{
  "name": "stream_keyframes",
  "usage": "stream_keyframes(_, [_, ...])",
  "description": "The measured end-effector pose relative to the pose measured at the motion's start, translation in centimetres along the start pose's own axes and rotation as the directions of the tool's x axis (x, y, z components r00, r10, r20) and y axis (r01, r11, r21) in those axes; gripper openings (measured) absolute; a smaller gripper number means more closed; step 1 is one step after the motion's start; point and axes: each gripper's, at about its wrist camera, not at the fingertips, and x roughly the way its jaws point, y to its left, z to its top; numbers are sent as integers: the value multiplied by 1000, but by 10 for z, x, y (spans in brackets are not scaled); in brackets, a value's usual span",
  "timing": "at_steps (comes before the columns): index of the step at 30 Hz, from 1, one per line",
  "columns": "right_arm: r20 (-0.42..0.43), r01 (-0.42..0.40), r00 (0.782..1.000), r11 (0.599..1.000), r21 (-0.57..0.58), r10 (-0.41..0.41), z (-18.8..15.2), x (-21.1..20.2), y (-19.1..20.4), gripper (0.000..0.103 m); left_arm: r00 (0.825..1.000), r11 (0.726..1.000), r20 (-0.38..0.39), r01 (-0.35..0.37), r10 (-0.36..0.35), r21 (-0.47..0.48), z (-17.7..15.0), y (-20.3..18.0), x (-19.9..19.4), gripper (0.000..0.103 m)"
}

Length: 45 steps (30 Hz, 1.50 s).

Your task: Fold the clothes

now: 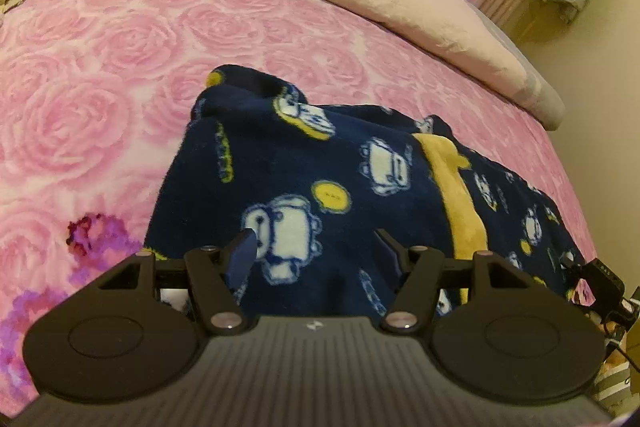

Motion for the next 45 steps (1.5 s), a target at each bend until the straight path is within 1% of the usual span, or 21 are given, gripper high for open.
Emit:
stream_keyframes(3, [11,-25,1000,1000,-14,26,-5,2,-1,63,1000,999,-14,12,-12,-35,0,8,3,60])
stream_keyframes(6, [-27,-83,996,996,23,83,-12,9,-5,25,999,997,-30,30,-32,-72,0,17,5,59])
stream_keyframes(8, [-29,-62,998,997,40,63,-17,17,-2,23,999,995,-32,34,-37,-94,2,24,4,59])
stream_keyframes(9, [-20,-21,1000,1000,-2,21,-19,17,7,17,999,994,-31,32,-35,-103,2,26,3,59])
stream_keyframes(11, [6,53,999,994,-94,-53,-24,18,28,16,999,993,-26,26,-29,-118,4,34,0,59])
stream_keyframes(12, [30,63,998,983,-171,-59,-35,16,48,15,999,992,-23,24,-27,-127,4,39,-3,59])
stream_keyframes(14, [80,86,995,943,-320,-63,-55,13,88,14,1000,989,-16,21,-24,-144,5,49,-7,59])
stream_keyframes(16, [130,114,990,880,-460,-60,-75,9,129,14,1000,986,-10,18,-20,-166,6,59,-12,59])
stream_keyframes(19, [201,164,979,746,-645,-41,-106,3,189,14,1000,981,0,11,-11,-196,6,77,-20,58])
stream_keyframes(21, [238,188,971,631,-753,-6,-130,-1,229,14,1000,976,8,10,-8,-216,7,87,-25,58])
stream_keyframes(24, [165,92,974,395,-914,156,-214,-6,276,14,1000,970,16,17,-14,-242,5,100,-34,58])
stream_keyframes(26, [84,31,975,246,-969,208,-272,-4,287,14,1000,966,15,23,-20,-258,2,107,-38,58])
stream_keyframes(29, [-14,-18,987,29,-999,162,-361,14,281,16,1000,958,11,30,-28,-285,-3,118,-43,58])
stream_keyframes(31, [-35,-32,999,-94,-995,25,-401,40,265,42,999,952,5,42,-43,-302,-7,122,-46,58])
stream_keyframes(32, [-42,-45,999,-125,-991,-25,-415,49,255,48,998,951,3,54,-56,-304,-8,122,-46,58])
stream_keyframes(35, [-43,-43,999,-119,-992,-6,-417,41,244,63,996,951,12,89,-89,-297,-12,121,-48,58])
stream_keyframes(36, [-44,-42,999,-110,-993,9,-414,37,241,77,995,950,16,99,-99,-295,-12,120,-49,58])
stream_keyframes(40, [-76,-72,995,-61,-996,60,-380,4,229,80,985,934,38,173,-169,-313,-8,114,-44,58])
stream_keyframes(41, [-69,-68,996,-28,-997,57,-369,-2,224,80,979,924,46,202,-198,-326,-6,113,-42,59])
stream_keyframes(43, [-70,-74,997,89,-993,41,-348,-16,214,80,965,901,61,259,-254,-349,-2,111,-36,61])
stream_keyframes(45, [-70,-74,997,262,-962,24,-319,-24,200,80,951,878,68,304,-301,-370,4,109,-26,64])
